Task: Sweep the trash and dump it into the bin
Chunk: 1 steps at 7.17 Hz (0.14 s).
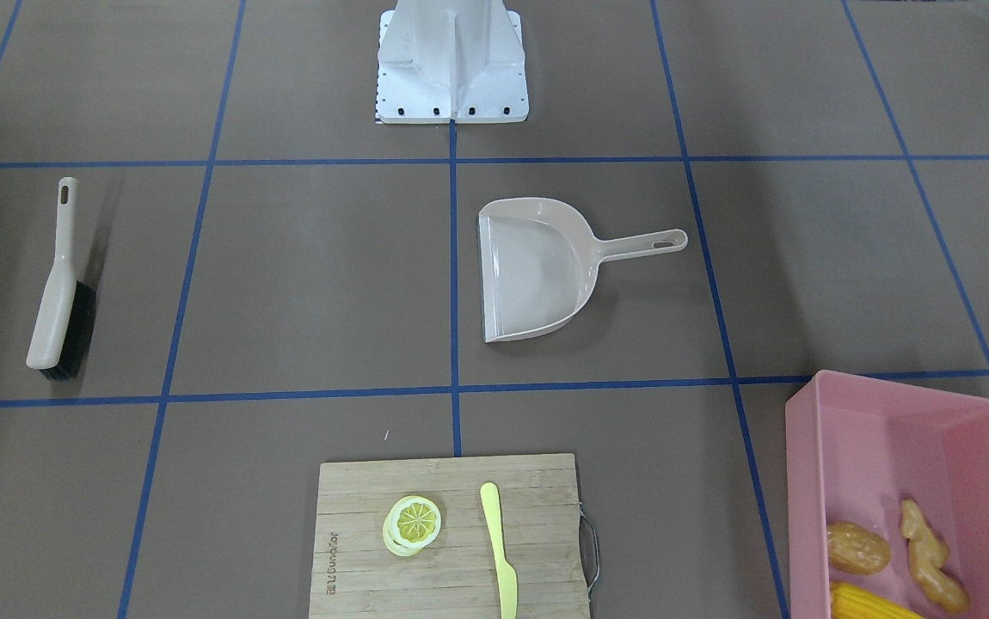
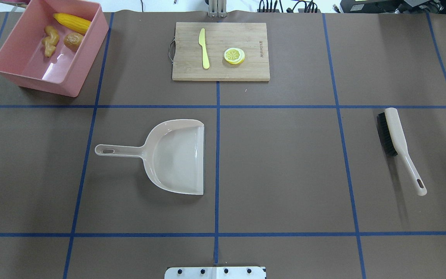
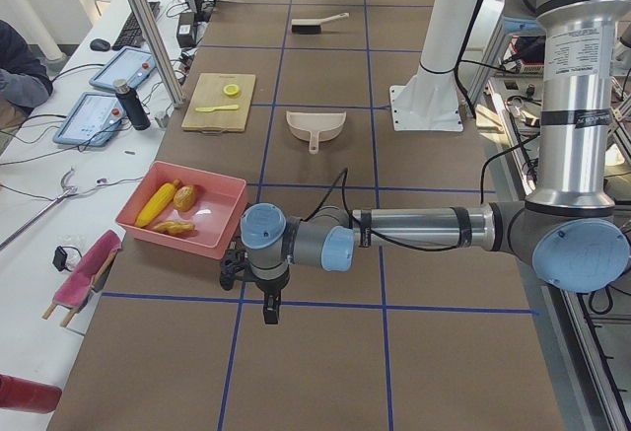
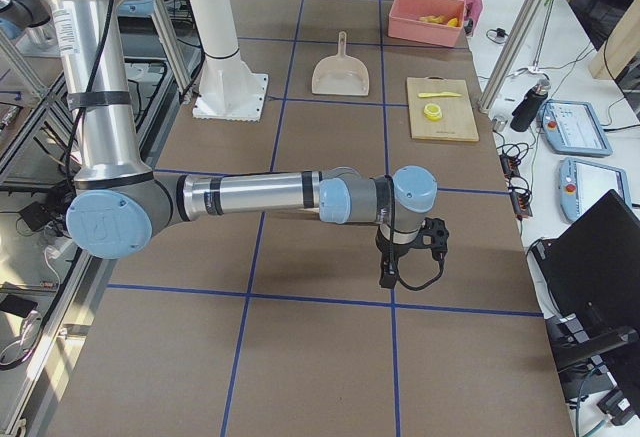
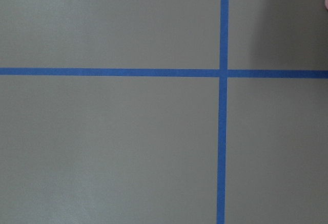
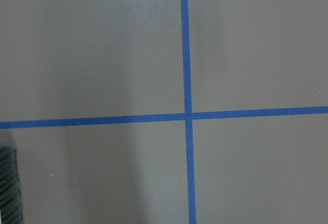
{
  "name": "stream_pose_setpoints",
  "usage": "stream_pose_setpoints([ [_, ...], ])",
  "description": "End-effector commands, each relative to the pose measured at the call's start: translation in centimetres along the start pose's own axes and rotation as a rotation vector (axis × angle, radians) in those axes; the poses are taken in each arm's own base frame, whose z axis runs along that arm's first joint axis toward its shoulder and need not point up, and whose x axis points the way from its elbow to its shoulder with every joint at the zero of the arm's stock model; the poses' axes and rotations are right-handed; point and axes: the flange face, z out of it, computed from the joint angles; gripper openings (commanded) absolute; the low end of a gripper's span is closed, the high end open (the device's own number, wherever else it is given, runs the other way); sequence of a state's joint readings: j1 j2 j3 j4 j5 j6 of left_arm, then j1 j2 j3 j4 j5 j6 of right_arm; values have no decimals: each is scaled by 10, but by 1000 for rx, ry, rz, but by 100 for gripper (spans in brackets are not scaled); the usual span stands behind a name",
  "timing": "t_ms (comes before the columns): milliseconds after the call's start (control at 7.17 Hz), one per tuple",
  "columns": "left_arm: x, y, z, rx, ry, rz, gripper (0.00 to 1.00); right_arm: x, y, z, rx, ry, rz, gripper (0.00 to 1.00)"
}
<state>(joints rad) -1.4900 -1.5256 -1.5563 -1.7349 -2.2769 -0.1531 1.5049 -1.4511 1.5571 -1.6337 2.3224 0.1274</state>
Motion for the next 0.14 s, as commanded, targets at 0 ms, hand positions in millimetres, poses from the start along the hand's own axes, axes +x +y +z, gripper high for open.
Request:
stream_pose_setpoints([
  [0,-1,1,1,-3,-1,-2,99,0,0,0,0,0,-2,100],
])
